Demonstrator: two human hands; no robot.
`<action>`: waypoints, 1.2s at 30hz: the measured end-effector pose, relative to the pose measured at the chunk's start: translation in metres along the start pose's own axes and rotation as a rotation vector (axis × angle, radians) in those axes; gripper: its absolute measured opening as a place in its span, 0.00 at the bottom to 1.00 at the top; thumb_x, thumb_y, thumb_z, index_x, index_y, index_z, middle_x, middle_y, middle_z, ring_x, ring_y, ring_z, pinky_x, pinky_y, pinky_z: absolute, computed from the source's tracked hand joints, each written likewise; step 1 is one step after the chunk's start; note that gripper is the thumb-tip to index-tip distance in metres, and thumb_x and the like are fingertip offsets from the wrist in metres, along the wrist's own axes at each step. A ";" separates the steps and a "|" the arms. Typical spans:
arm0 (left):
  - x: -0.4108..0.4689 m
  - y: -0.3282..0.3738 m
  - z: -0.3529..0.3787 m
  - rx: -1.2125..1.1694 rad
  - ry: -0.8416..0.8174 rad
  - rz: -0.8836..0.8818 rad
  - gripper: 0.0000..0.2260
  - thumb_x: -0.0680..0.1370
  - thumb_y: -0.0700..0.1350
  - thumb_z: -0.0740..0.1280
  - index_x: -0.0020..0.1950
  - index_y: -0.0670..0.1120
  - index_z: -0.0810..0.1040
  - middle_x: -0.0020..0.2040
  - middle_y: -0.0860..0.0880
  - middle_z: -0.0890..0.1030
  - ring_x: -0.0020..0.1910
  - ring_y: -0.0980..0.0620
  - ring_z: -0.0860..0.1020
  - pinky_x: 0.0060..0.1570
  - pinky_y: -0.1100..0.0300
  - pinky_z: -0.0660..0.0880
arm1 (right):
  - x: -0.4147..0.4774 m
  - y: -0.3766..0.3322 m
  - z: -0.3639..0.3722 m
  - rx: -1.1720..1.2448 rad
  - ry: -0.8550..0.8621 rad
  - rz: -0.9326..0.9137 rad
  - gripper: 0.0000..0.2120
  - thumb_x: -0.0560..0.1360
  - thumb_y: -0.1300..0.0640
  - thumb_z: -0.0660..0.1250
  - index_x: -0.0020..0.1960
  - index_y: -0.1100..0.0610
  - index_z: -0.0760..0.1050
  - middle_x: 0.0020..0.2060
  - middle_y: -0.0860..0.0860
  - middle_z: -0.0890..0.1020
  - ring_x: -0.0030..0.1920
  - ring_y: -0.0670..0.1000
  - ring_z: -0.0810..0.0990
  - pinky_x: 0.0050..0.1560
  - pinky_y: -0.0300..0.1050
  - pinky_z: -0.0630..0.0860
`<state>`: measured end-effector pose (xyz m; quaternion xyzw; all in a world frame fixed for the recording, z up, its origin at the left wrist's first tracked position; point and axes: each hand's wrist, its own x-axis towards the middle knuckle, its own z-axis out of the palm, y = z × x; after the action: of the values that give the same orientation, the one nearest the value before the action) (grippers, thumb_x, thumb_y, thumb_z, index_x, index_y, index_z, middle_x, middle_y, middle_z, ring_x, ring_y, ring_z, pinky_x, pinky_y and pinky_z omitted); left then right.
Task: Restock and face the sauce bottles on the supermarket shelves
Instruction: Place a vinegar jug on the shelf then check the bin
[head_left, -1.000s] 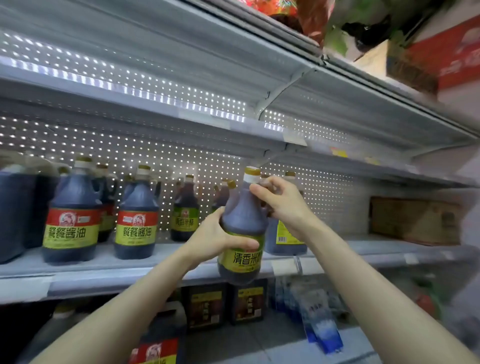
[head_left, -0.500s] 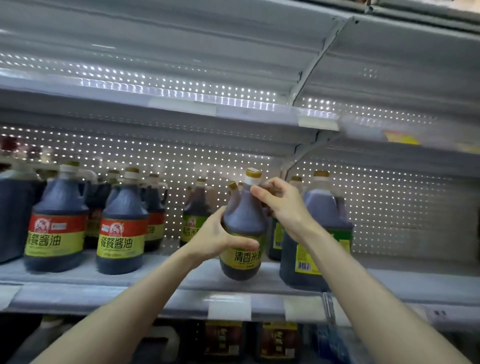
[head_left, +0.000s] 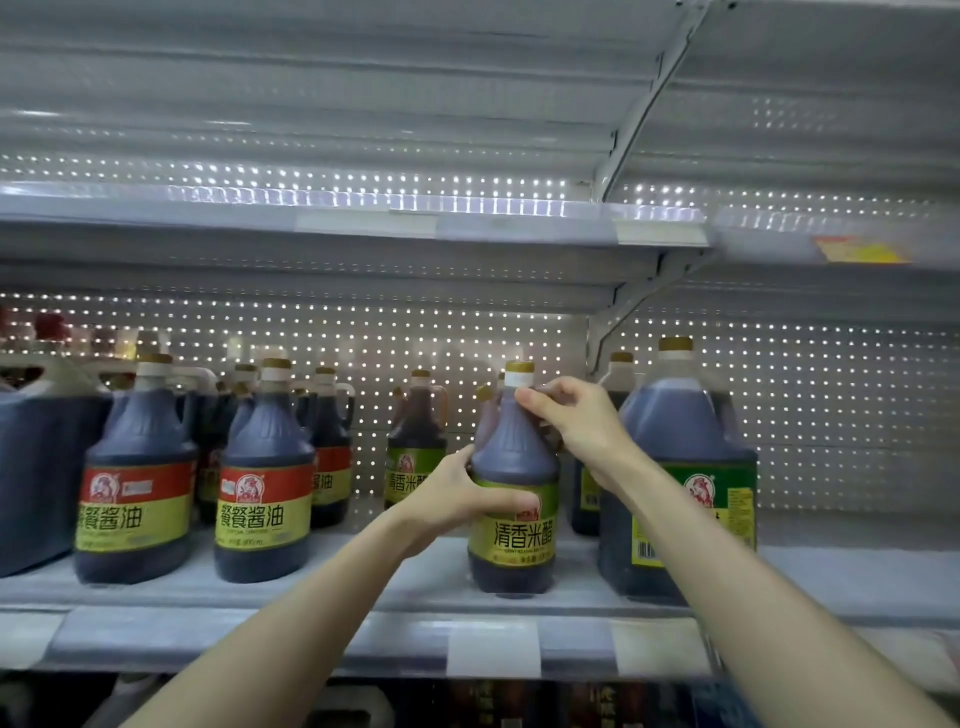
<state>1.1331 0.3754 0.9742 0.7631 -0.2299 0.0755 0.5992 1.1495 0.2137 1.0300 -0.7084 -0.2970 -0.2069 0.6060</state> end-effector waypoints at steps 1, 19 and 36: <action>0.001 -0.002 0.000 -0.006 0.007 -0.003 0.23 0.68 0.38 0.76 0.61 0.46 0.75 0.53 0.46 0.84 0.52 0.49 0.83 0.52 0.54 0.80 | 0.001 0.001 0.000 -0.003 0.010 0.012 0.05 0.75 0.53 0.69 0.47 0.54 0.76 0.45 0.50 0.81 0.46 0.47 0.80 0.37 0.37 0.74; -0.024 -0.020 0.024 -0.049 0.415 -0.001 0.21 0.77 0.55 0.65 0.66 0.47 0.70 0.57 0.51 0.78 0.56 0.55 0.77 0.58 0.53 0.76 | -0.056 0.069 0.018 0.217 0.073 0.255 0.12 0.81 0.48 0.58 0.61 0.50 0.72 0.55 0.51 0.81 0.55 0.49 0.79 0.55 0.46 0.77; -0.028 -0.029 0.021 -0.145 0.316 -0.071 0.16 0.80 0.50 0.62 0.66 0.46 0.72 0.59 0.48 0.79 0.58 0.51 0.78 0.46 0.58 0.76 | -0.062 0.071 0.022 0.206 0.039 0.313 0.11 0.82 0.43 0.53 0.56 0.45 0.71 0.47 0.43 0.79 0.49 0.44 0.77 0.56 0.50 0.76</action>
<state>1.1177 0.3681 0.9317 0.7041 -0.1105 0.1563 0.6838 1.1504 0.2185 0.9331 -0.6762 -0.1911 -0.0923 0.7055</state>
